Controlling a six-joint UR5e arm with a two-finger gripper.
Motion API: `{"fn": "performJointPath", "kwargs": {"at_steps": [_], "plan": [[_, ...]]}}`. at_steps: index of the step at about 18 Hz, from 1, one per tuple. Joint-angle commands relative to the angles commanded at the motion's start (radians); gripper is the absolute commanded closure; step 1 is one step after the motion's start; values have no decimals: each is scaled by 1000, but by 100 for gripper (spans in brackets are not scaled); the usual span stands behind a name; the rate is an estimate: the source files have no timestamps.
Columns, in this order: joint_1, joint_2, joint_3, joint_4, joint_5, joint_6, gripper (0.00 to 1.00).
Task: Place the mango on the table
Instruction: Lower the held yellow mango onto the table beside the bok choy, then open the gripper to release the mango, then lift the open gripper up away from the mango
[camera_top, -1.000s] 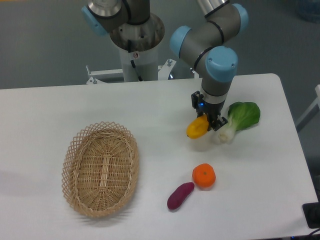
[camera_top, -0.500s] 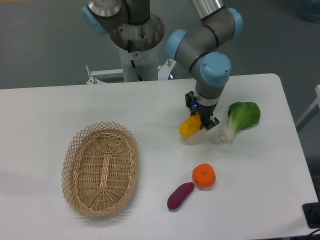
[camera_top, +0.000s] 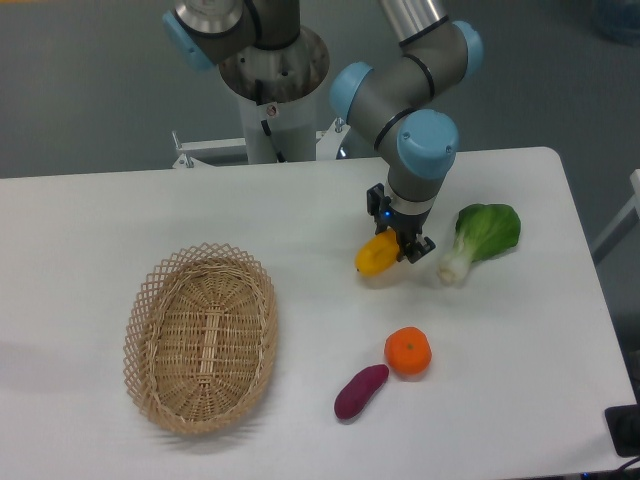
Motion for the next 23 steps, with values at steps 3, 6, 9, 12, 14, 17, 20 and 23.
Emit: {"fn": "performJointPath", "kwargs": {"at_steps": [3,6,9,12,14,17,20,23], "plan": [[-2,0,-2,14,0,0,6],[-2,2,2,14,-2,-2,1],[-2,9,15,23,-2,-5,0],[0,18,60,25,-9,-44,0],[0,20,103,14,-6,-67,0],[-3,26,143,5,-6,-78,0],[-3,35,195,-49,-9,-92,0],[11,38,282,-131,-58,-126,0]]}}
